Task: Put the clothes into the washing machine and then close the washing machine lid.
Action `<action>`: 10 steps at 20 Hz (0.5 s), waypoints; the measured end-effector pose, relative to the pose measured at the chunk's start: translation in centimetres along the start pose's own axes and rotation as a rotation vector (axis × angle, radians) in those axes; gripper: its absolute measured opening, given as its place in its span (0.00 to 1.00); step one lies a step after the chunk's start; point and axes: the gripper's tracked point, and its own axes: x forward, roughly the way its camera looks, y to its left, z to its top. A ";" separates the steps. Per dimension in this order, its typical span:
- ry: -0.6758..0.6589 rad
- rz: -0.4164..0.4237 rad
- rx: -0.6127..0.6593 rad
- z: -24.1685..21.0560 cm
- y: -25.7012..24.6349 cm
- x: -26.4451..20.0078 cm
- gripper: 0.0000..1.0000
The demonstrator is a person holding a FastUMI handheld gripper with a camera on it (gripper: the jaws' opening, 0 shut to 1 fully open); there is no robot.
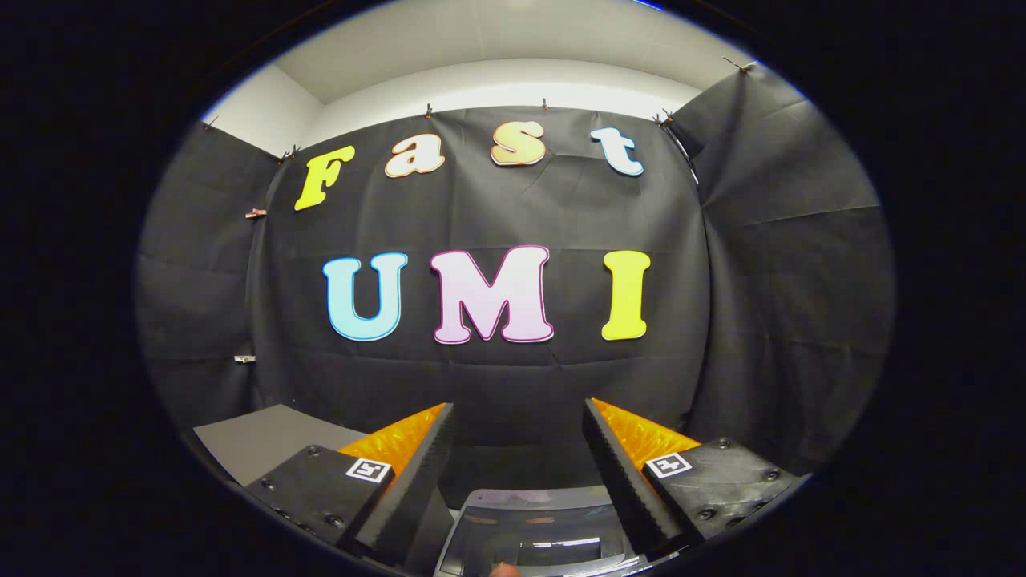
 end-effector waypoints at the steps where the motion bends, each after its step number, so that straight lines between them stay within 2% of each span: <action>1: -0.012 0.002 0.006 0.4 0.0 -0.3 0.99; 10: -0.053 -0.005 0.011 1.9 -0.9 -1.1 0.99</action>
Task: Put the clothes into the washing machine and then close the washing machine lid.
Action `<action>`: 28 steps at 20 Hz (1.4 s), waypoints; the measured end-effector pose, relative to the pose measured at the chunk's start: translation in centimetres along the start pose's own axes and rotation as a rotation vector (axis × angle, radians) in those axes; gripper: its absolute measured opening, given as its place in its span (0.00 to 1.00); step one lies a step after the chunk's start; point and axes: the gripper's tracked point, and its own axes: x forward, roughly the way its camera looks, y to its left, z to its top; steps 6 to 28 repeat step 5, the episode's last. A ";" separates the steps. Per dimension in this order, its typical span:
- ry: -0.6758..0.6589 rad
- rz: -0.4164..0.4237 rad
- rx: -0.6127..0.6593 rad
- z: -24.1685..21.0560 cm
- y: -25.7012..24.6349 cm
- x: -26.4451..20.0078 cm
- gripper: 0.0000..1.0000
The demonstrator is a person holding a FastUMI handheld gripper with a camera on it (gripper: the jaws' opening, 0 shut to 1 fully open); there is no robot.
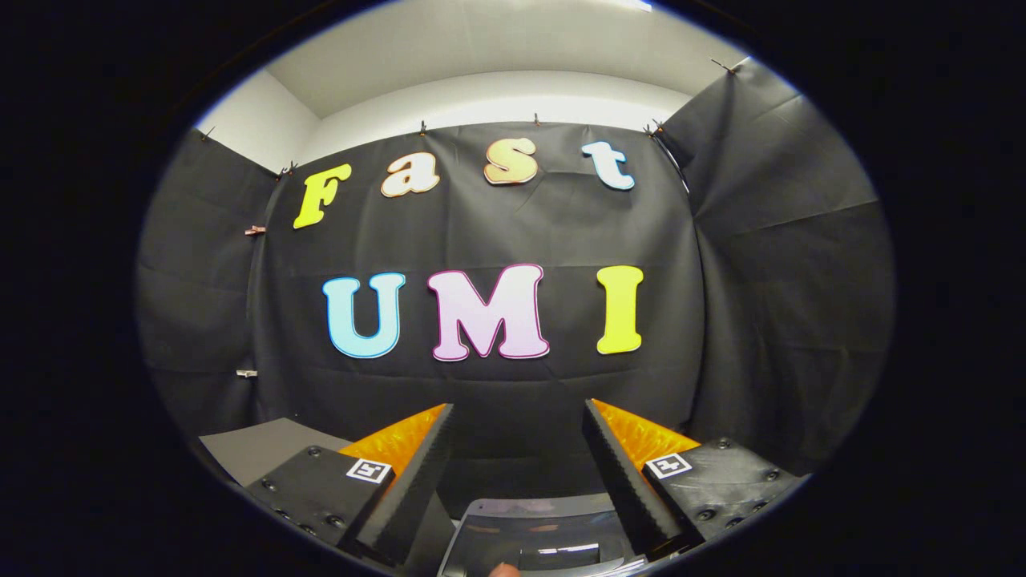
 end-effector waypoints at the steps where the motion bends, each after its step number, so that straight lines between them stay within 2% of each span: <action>1: -0.002 0.002 -0.005 0.1 0.1 -0.1 0.99; 28: -0.009 -0.001 -0.022 0.2 0.2 0.0 0.99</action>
